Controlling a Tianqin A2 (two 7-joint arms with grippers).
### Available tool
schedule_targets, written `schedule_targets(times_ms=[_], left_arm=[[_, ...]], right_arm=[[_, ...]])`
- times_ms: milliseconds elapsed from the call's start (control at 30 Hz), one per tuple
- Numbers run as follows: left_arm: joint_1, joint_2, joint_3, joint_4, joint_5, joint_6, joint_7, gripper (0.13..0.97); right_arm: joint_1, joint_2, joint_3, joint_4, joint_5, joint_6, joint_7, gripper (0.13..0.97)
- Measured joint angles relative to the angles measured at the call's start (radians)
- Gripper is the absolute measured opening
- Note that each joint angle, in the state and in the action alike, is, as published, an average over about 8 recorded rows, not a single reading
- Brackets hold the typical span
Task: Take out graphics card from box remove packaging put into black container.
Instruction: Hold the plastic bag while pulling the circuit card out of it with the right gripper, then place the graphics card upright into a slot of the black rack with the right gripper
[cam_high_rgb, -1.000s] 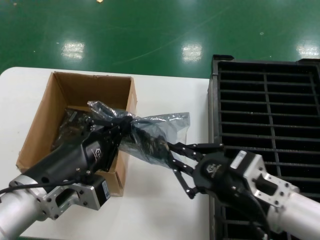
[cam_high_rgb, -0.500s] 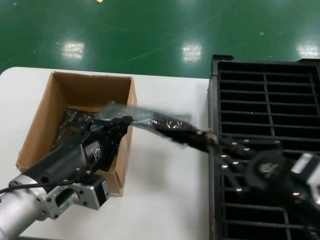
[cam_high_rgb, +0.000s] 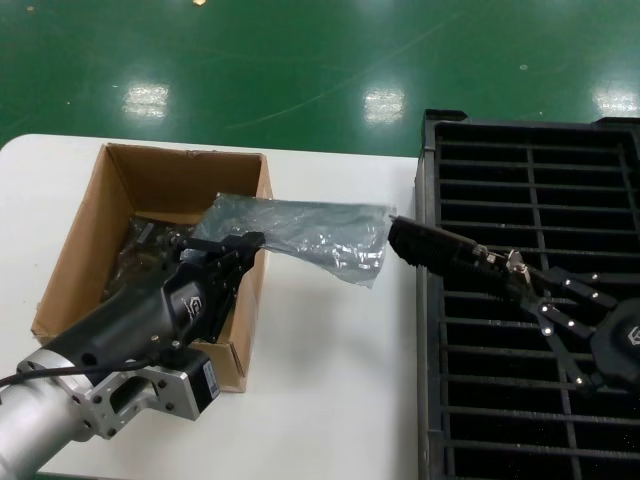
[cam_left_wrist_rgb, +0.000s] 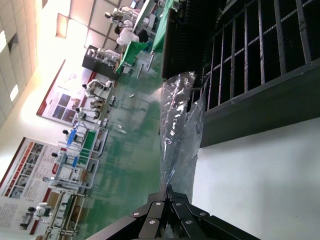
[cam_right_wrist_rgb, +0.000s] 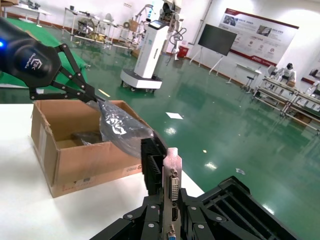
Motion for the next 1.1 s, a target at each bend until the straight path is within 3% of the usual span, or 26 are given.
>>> schedule_targets(times_ms=[500, 667, 867, 1100], left_arm=[[0.0, 0.0, 0.0, 0.0, 0.0, 0.0, 0.0, 0.14], [0.0, 0.0, 0.0, 0.0, 0.0, 0.0, 0.0, 0.14], [0.0, 0.0, 0.0, 0.0, 0.0, 0.0, 0.0, 0.14], [0.0, 0.0, 0.0, 0.0, 0.0, 0.0, 0.0, 0.14]], right_arm=[[-0.011, 0.014, 0.017, 0.0, 0.019, 0.006, -0.013, 0.187], [0.016, 0.03, 0.003, -0.002, -0.022, -0.016, 0.003, 0.187], [0.108, 0.107, -0.03, -0.014, -0.09, -0.107, 0.042, 0.187], [0.311, 0.217, -0.098, -0.03, -0.052, -0.295, 0.073, 0.187]])
